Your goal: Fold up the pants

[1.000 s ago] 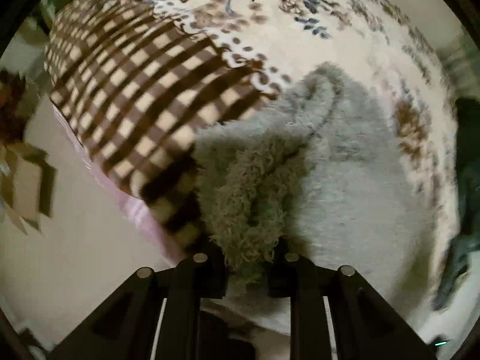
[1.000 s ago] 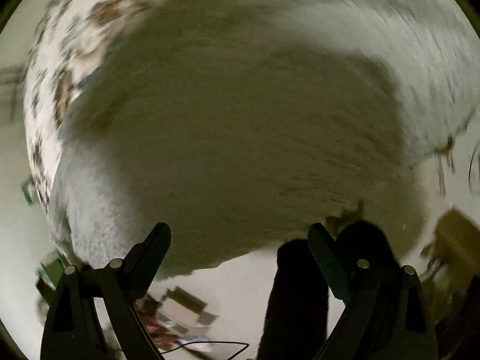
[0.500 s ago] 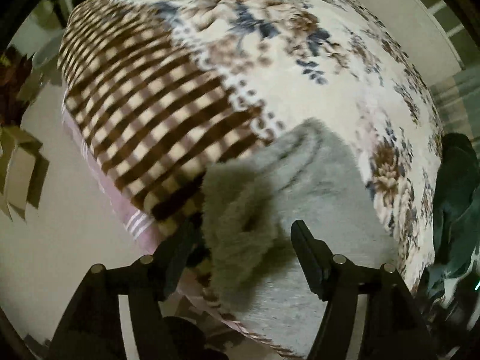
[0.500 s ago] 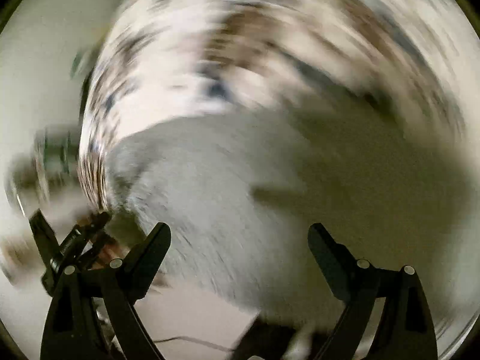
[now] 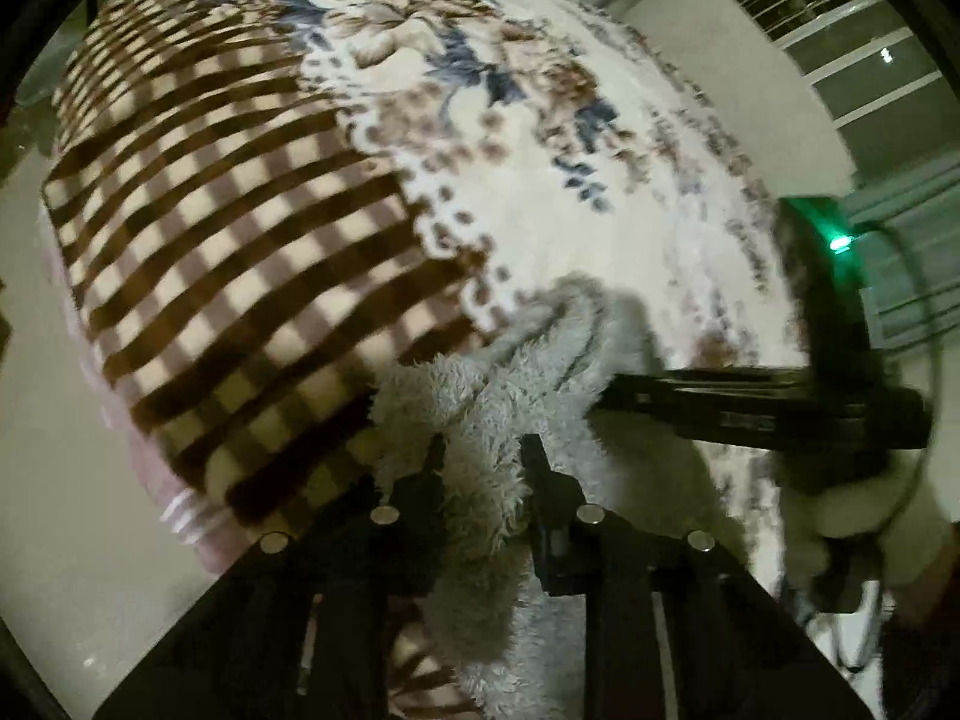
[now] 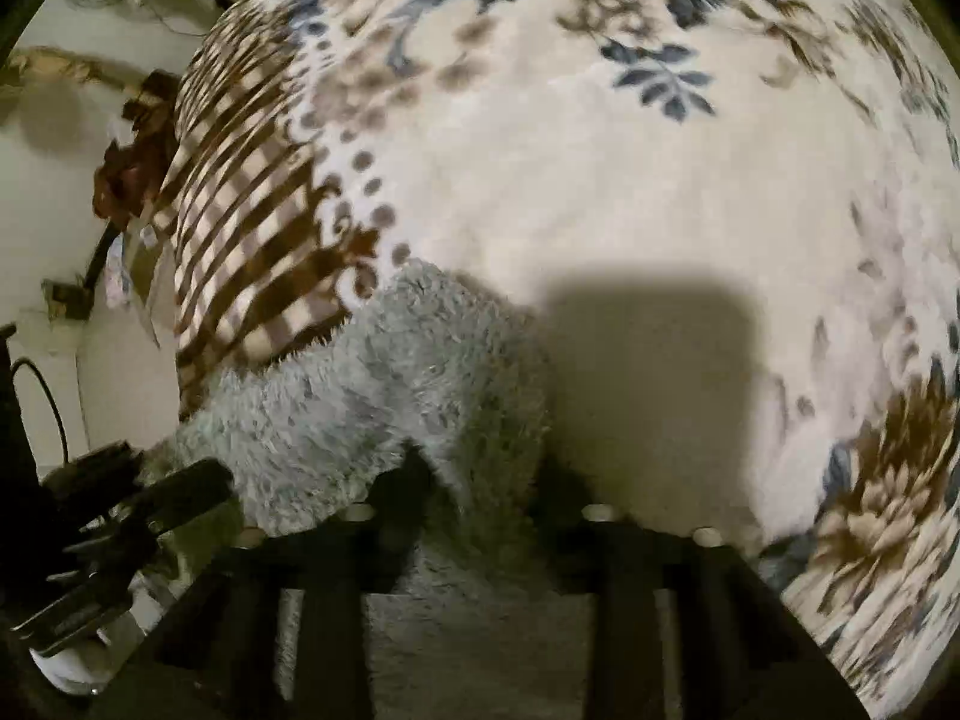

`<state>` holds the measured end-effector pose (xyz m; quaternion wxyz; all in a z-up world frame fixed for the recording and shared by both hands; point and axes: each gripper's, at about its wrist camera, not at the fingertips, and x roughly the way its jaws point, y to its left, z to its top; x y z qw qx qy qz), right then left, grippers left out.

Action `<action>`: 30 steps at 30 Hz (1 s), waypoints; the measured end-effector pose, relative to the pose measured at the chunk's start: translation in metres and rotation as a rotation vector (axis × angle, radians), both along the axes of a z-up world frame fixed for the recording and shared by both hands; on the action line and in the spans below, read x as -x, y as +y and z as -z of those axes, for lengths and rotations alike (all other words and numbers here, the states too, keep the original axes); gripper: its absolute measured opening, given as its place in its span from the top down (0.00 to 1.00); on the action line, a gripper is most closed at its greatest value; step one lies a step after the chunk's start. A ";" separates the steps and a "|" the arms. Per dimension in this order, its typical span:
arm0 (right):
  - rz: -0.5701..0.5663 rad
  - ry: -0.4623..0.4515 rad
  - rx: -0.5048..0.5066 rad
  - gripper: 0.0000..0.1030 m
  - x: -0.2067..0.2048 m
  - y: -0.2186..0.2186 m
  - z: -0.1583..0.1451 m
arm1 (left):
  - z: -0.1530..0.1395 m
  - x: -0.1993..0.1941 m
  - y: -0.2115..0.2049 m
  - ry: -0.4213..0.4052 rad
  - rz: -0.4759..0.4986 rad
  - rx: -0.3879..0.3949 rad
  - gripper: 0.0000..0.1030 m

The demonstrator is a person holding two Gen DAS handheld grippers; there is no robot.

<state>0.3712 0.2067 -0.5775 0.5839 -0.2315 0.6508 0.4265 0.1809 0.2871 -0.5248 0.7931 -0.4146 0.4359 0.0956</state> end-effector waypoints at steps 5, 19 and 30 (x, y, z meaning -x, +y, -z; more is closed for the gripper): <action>0.164 0.034 -0.054 0.82 -0.029 -0.025 -0.006 | -0.002 -0.007 0.012 -0.023 -0.002 -0.002 0.82; 0.677 0.115 -0.249 0.19 -0.037 -0.173 -0.056 | -0.033 -0.002 0.028 0.162 -0.028 -0.139 0.28; 0.771 -0.025 0.155 0.19 -0.027 -0.380 -0.011 | -0.022 -0.061 -0.077 0.190 0.176 -0.109 0.18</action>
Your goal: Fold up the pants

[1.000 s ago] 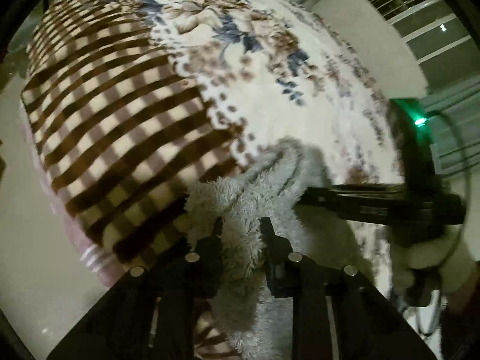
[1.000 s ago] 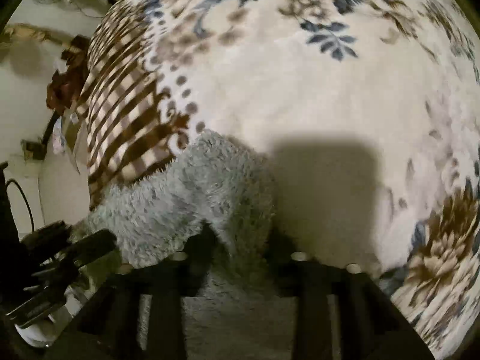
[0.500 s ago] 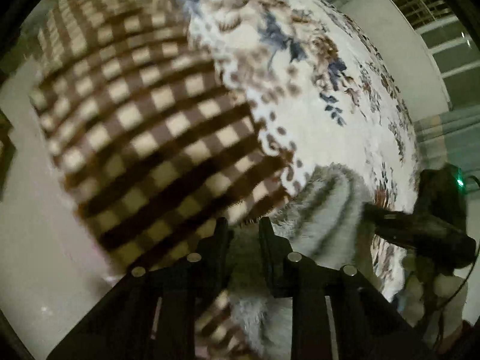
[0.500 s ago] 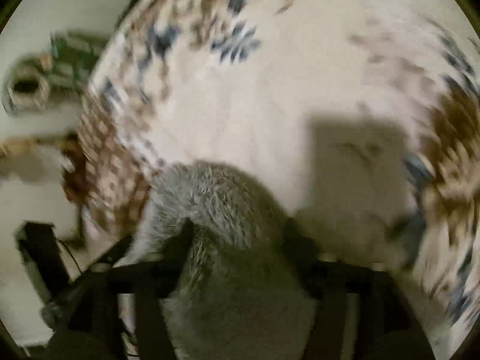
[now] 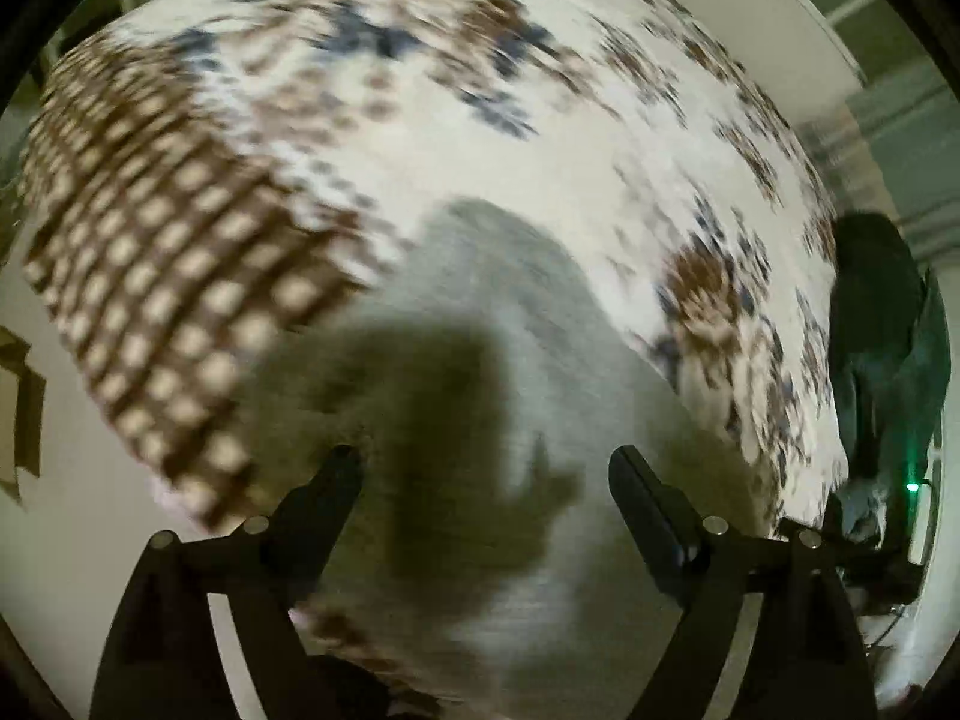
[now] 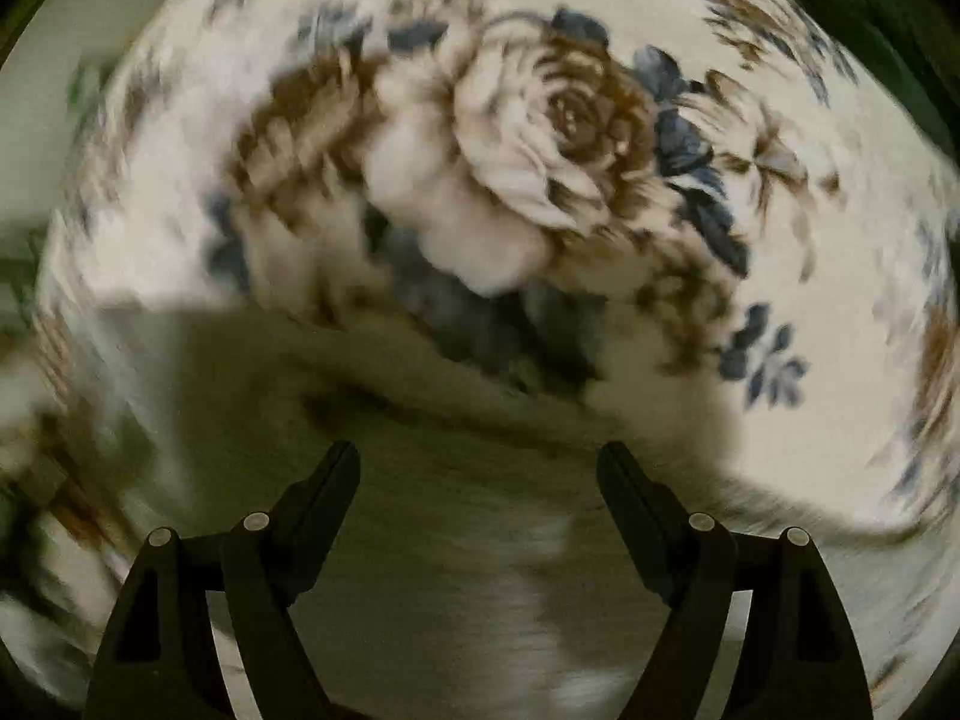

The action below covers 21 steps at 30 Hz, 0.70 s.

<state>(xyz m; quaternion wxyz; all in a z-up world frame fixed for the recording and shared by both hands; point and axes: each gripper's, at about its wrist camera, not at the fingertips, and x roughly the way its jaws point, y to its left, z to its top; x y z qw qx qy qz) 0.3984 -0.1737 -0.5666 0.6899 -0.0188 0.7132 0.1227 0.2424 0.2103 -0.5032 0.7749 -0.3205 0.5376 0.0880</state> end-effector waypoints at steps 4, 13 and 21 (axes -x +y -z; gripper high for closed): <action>-0.105 0.027 0.012 0.38 0.012 0.006 0.022 | -0.007 -0.019 -0.046 -0.003 0.085 -0.009 0.18; 0.033 -0.124 -0.011 0.96 0.020 -0.034 0.007 | 0.001 -0.043 -0.102 0.044 0.237 -0.125 0.18; 0.104 -0.113 -0.016 0.97 0.031 -0.041 0.014 | -0.005 -0.041 -0.116 0.047 0.263 -0.172 0.18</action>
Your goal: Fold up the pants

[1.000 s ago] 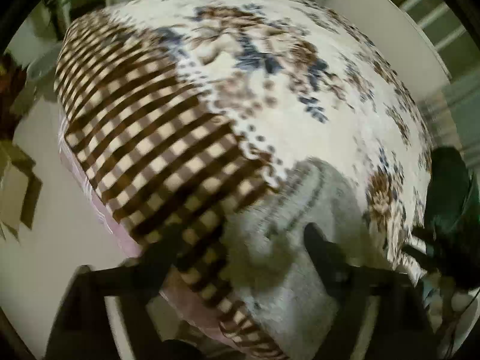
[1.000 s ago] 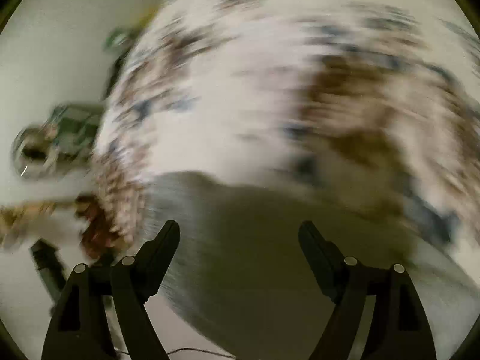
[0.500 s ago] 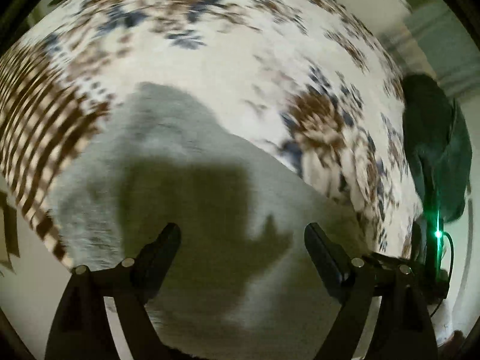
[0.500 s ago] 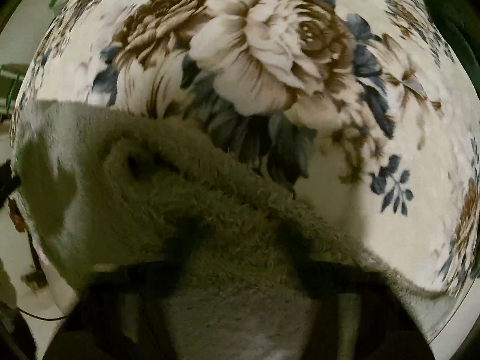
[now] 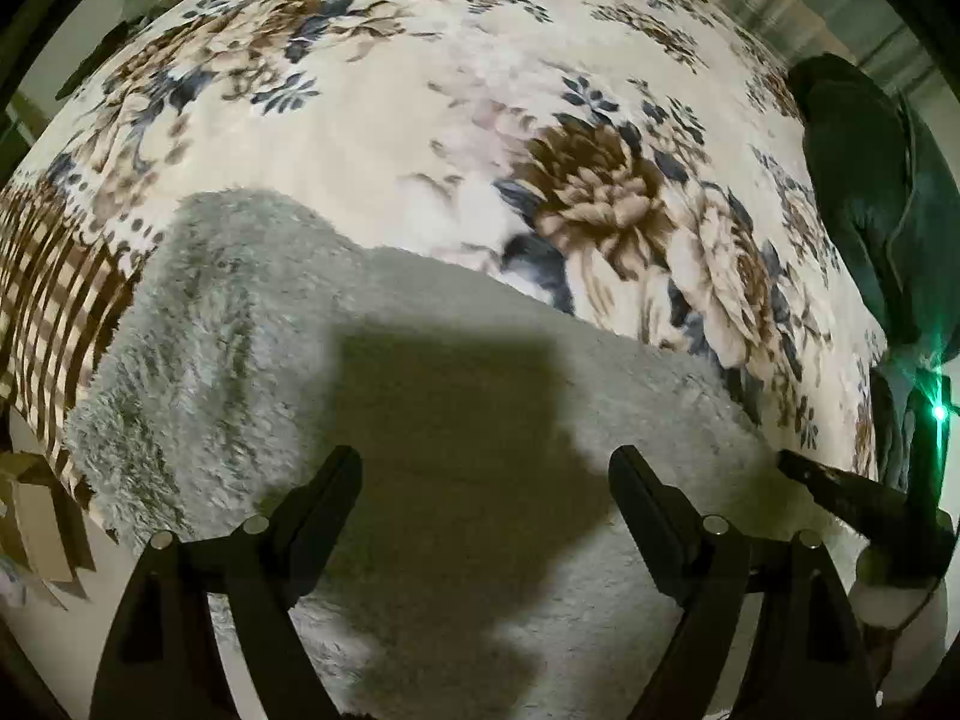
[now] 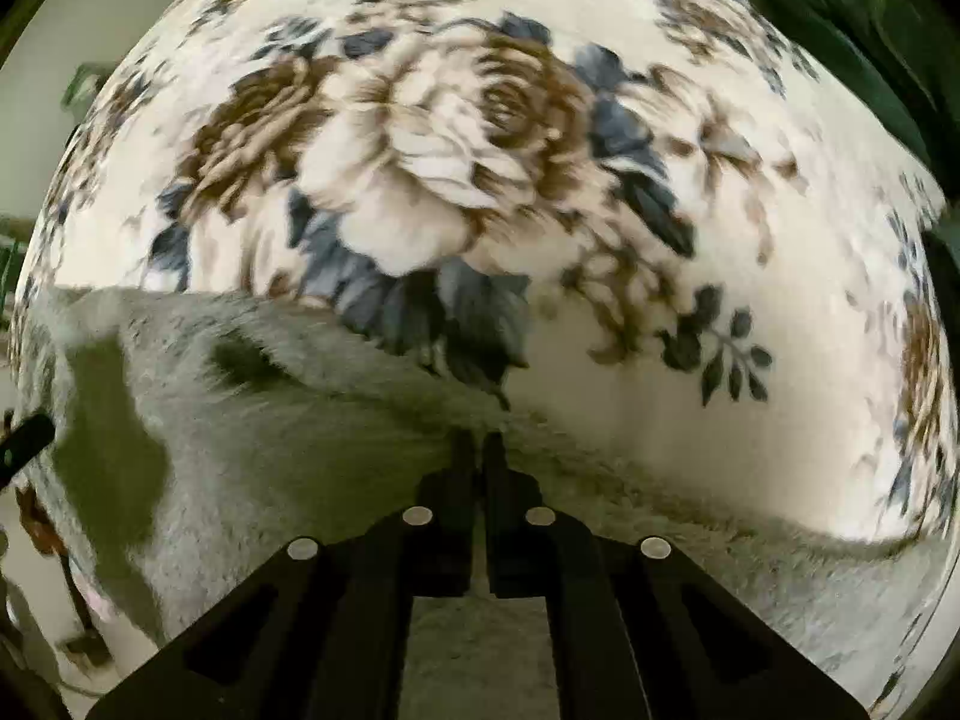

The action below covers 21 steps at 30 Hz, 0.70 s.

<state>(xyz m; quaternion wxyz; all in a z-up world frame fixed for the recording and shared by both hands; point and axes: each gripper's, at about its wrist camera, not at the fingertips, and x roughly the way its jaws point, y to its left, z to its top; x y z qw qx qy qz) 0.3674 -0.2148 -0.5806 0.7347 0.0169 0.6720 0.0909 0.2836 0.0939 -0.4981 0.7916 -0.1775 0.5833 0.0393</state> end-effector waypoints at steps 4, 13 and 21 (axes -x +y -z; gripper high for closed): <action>0.206 0.085 -0.221 0.53 0.014 -0.037 0.002 | -0.006 0.004 -0.021 -0.010 0.030 -0.005 0.18; 0.795 -0.055 -0.249 0.29 0.177 -0.229 -0.051 | 0.000 0.029 -0.131 0.041 0.218 -0.016 0.18; 1.378 -0.074 -0.295 0.29 0.345 -0.424 -0.013 | 0.038 0.032 -0.234 0.099 0.306 -0.041 0.18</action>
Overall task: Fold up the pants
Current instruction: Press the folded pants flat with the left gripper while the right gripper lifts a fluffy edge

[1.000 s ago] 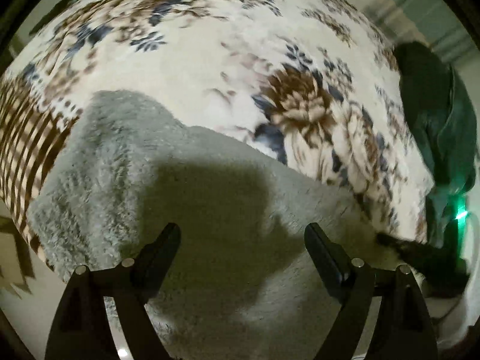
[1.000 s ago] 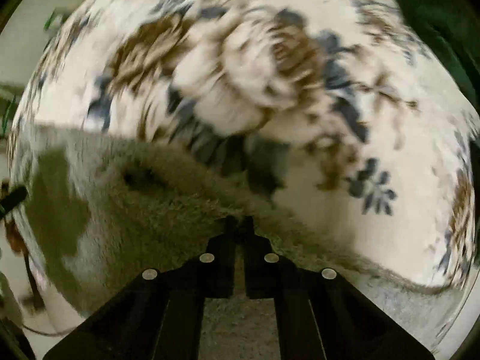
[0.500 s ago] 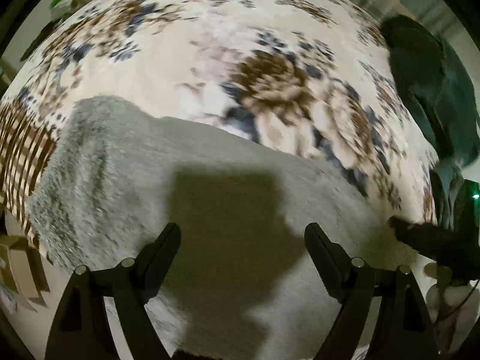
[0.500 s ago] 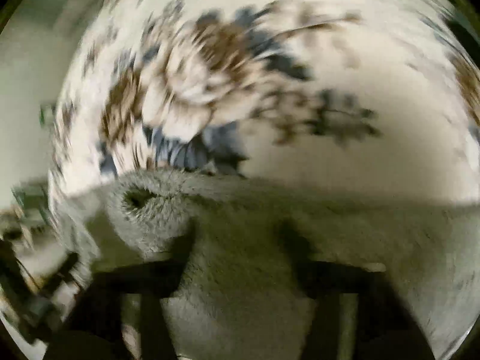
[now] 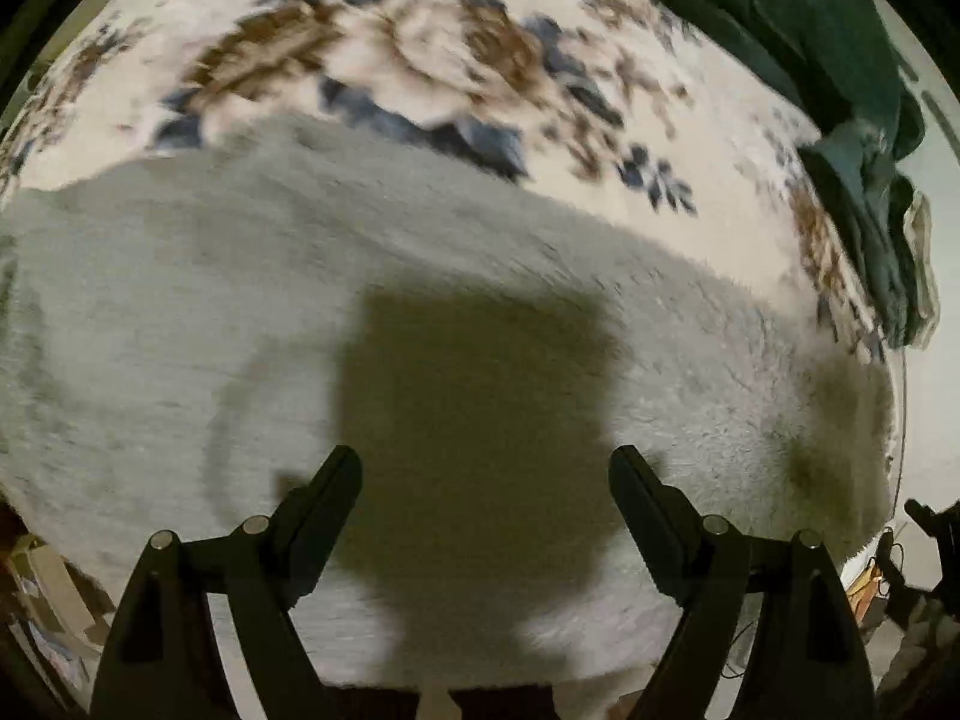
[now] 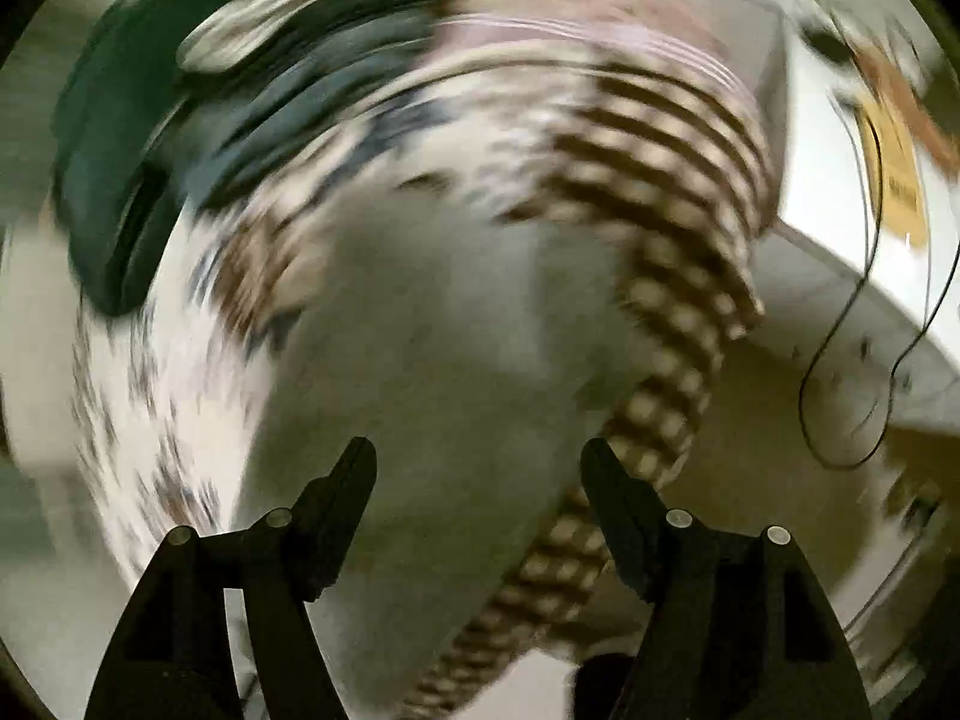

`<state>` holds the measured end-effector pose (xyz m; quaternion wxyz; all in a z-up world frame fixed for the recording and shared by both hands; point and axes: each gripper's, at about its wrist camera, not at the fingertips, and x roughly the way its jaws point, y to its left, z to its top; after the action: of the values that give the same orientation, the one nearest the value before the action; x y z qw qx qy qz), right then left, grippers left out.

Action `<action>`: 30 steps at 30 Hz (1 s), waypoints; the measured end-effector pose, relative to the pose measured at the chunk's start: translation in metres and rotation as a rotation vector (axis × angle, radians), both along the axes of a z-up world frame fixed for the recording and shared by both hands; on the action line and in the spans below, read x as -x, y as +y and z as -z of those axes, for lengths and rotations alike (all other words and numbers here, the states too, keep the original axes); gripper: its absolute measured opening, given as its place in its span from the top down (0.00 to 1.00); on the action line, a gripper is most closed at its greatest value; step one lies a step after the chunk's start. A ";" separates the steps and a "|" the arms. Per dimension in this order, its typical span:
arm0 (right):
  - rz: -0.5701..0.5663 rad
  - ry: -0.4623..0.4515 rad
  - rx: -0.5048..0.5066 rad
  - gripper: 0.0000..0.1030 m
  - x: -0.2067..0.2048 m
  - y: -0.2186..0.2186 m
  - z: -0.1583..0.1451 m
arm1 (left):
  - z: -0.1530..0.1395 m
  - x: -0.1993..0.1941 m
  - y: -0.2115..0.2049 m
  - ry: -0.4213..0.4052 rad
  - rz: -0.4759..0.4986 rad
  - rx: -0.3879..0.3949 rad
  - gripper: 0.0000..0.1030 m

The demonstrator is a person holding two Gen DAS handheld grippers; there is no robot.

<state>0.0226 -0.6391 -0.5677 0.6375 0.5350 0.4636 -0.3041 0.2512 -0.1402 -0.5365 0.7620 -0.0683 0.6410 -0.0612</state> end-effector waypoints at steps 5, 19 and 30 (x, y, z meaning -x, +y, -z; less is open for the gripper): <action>0.002 -0.055 -0.036 0.93 -0.001 -0.033 0.040 | 0.036 -0.003 -0.018 0.030 -0.023 -0.086 0.18; -0.046 -0.102 -0.150 0.42 0.040 -0.037 0.069 | 0.062 -0.013 -0.035 0.029 -0.008 -0.121 0.00; -0.038 -0.419 -0.202 0.38 0.012 -0.016 0.105 | 0.077 -0.003 -0.065 -0.056 -0.027 -0.186 0.00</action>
<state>0.0109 -0.6546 -0.6725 0.6685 0.6388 0.3593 -0.1263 0.2543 -0.2056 -0.6132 0.7835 -0.0041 0.6214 0.0067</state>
